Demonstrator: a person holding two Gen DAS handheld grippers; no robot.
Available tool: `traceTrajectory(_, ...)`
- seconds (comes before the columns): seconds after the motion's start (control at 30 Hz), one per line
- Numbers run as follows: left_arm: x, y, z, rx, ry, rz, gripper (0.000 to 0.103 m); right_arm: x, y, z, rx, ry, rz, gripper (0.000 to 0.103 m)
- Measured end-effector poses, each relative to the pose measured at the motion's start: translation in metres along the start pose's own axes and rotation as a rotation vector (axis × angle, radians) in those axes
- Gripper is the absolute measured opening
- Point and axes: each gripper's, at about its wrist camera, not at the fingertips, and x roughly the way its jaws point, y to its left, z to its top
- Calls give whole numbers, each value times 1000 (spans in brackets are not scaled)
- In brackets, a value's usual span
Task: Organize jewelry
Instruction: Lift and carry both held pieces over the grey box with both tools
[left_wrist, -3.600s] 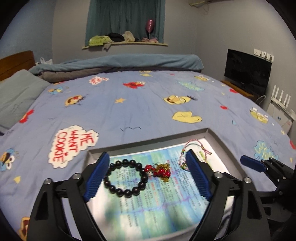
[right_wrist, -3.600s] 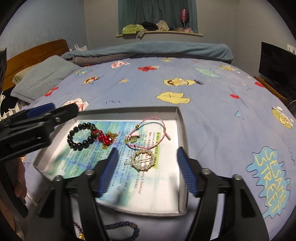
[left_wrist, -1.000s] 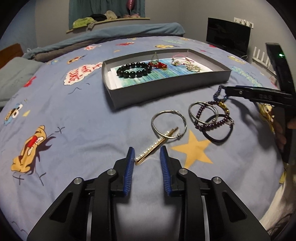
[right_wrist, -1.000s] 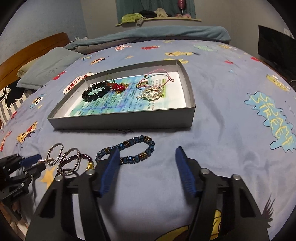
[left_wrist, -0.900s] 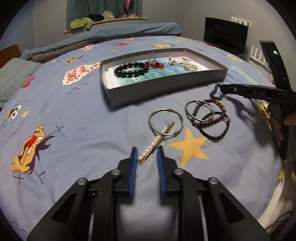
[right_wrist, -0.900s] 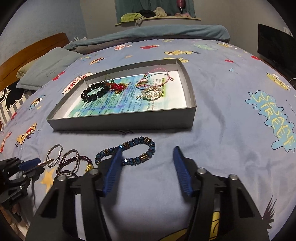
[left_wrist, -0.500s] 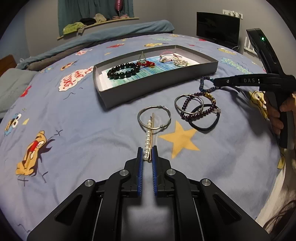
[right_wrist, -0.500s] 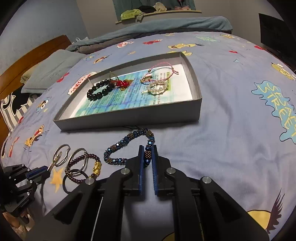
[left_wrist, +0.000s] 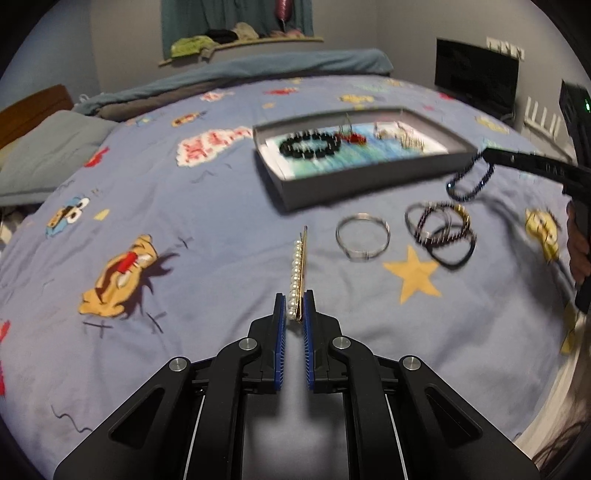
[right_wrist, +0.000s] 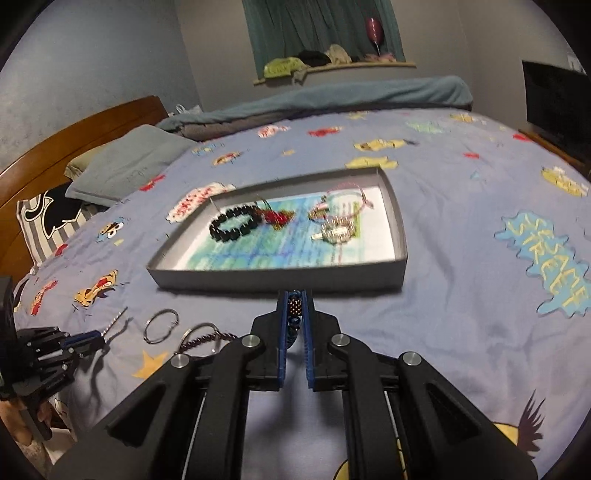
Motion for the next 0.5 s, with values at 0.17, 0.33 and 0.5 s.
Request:
traceTrajectory(0.17, -9, -3, 22, -17, -39, -14, 10, -13, 8, 17, -34, -58, -28, 7)
traceTrajectory(0.33, -9, -13, 56, -2, -76, -16, 10, -22, 9, 37, -36, -97, -43, 7)
traceTrajectory(0.5, 4, -26, 93, 14, -98, -34, 10, -21, 8, 64, -33, -141, -50, 7)
